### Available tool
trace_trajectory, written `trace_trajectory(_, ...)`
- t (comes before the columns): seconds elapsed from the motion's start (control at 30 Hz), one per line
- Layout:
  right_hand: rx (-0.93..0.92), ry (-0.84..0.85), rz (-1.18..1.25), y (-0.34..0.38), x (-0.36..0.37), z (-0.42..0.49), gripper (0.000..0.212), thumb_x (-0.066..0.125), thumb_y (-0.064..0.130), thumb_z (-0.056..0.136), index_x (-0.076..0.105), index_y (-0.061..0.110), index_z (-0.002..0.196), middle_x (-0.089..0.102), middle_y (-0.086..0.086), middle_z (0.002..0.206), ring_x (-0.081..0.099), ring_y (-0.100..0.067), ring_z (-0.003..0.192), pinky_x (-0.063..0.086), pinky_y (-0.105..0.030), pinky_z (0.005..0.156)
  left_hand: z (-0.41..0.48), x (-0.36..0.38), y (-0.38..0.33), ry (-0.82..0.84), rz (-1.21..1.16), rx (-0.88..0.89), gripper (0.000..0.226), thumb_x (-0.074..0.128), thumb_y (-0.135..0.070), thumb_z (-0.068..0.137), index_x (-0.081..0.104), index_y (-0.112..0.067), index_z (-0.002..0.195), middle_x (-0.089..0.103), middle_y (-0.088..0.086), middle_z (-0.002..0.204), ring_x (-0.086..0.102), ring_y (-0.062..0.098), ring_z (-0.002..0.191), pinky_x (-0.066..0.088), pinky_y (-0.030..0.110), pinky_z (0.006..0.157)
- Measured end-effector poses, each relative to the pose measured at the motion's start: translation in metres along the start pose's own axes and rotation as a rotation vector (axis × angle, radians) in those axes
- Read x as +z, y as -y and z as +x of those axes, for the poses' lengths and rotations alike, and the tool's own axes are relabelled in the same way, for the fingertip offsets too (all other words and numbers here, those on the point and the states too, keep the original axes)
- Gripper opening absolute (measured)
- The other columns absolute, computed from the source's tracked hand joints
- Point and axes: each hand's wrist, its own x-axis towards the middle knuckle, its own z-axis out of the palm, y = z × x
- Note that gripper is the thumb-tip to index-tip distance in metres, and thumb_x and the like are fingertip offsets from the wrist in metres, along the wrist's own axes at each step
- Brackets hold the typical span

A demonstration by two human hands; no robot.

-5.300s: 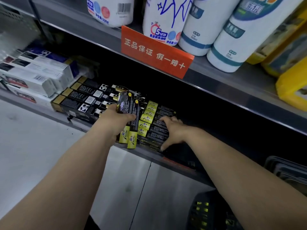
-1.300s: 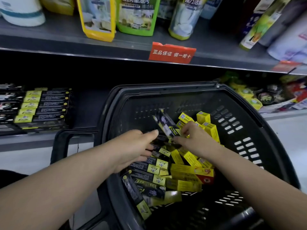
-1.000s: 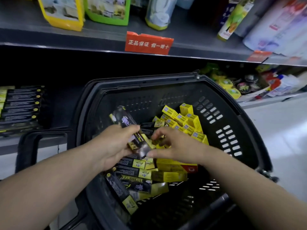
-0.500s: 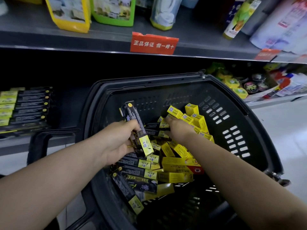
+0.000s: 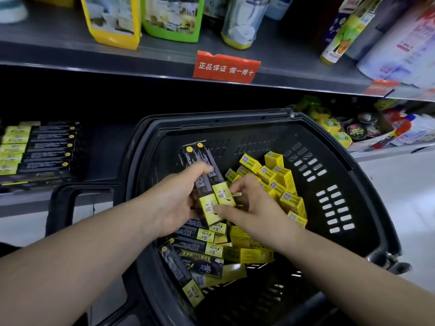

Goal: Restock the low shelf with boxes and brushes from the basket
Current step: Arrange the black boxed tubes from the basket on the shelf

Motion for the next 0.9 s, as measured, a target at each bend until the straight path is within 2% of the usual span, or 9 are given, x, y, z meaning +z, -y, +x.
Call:
trace_trajectory(0.1,-0.039,0.181,0.015,0.003,-0.012,0.013,0.023,0.065,0.048,0.076,0.052,0.033,0.087,0.066,0.005,0.096,0.064,-0.018,0.094,0.053,-0.037,0.087,-0.001,-0.003,0.000,-0.090,0.010,0.067,0.035,0.068,-0.017,0.082,0.060,-0.004,0.113,0.069,0.015,0.087,0.064,0.024,0.068,0.053,0.032,0.053)
trace_trajectory(0.17,-0.009,0.165,-0.049,-0.006,-0.023,0.033,0.024,0.058,0.048,0.085,0.063,0.025,0.089,0.066,-0.001,0.095,0.063,-0.021,0.095,0.050,-0.037,0.090,0.000,-0.007,0.000,-0.125,-0.002,0.086,0.036,0.068,-0.011,0.081,0.058,-0.004,0.115,0.069,0.016,0.094,0.066,0.026,0.076,0.056,0.035,0.056)
trace_trajectory(0.27,0.103,0.035,-0.417,-0.043,-0.029,0.073,0.022,0.058,0.031,0.091,0.060,0.016,0.106,0.063,-0.010,0.111,0.060,-0.030,0.102,0.050,-0.038,0.079,0.000,-0.008,-0.001,-0.121,0.022,0.110,0.041,0.069,-0.005,0.080,0.055,-0.006,0.119,0.067,0.018,0.110,0.064,0.031,0.098,0.052,0.047,0.085)
trace_trajectory(0.33,0.225,0.111,-0.742,-0.066,-0.020,0.088,0.045,0.061,0.028,0.089,0.047,0.013,0.129,0.055,-0.010,0.125,0.056,-0.029,0.110,0.046,-0.032,0.079,0.000,-0.009,-0.001,-0.117,0.053,0.143,0.049,0.071,-0.004,0.076,0.053,-0.007,0.122,0.066,0.016,0.111,0.062,0.030,0.104,0.045,0.049,0.097)
trace_trajectory(0.5,0.158,-0.022,-1.176,-0.088,0.002,0.093,0.029,0.047,0.001,0.089,0.054,0.008,0.116,0.062,-0.011,0.114,0.060,-0.030,0.102,0.045,-0.035,0.068,-0.003,-0.011,-0.004,-0.126,0.096,0.172,0.043,0.074,-0.009,0.074,0.055,-0.007,0.113,0.069,0.013,0.099,0.064,0.028,0.095,0.048,0.046,0.092)
trace_trajectory(0.63,0.236,-0.204,-0.714,-0.067,-0.028,0.077,0.019,0.056,0.020,0.091,0.053,0.014,0.109,0.059,-0.003,0.095,0.059,-0.025,0.085,0.044,-0.028,0.060,-0.007,-0.014,-0.006,-0.073,0.081,0.174,0.030,0.071,-0.012,0.078,0.059,-0.011,0.105,0.072,0.012,0.095,0.070,0.025,0.084,0.054,0.031,0.063)
trace_trajectory(0.73,0.189,-0.238,0.038,-0.029,-0.043,0.046,0.023,0.067,0.019,0.082,0.051,0.018,0.097,0.059,-0.001,0.099,0.059,-0.026,0.097,0.050,-0.041,0.080,-0.010,-0.011,-0.007,-0.060,0.060,0.208,0.029,0.071,-0.014,0.079,0.059,-0.015,0.106,0.073,0.009,0.097,0.069,0.022,0.087,0.055,0.034,0.073)
trace_trajectory(0.8,0.071,-0.106,0.142,-0.005,-0.038,0.026,0.026,0.072,0.014,0.075,0.051,0.022,0.088,0.067,0.001,0.098,0.063,-0.020,0.090,0.049,-0.035,0.077,-0.012,-0.009,-0.009,-0.062,0.060,0.232,0.028,0.071,-0.016,0.080,0.059,-0.017,0.105,0.073,0.006,0.097,0.069,0.022,0.088,0.054,0.038,0.082)
trace_trajectory(0.9,-0.042,-0.004,0.198,0.025,-0.022,0.011,0.037,0.080,0.023,0.071,0.052,0.008,0.091,0.068,-0.010,0.099,0.065,-0.014,0.079,0.053,-0.027,0.069,-0.020,-0.010,-0.014,-0.020,0.055,0.242,0.033,0.072,-0.022,0.079,0.059,-0.015,0.108,0.075,0.008,0.087,0.072,0.023,0.075,0.059,0.036,0.064)
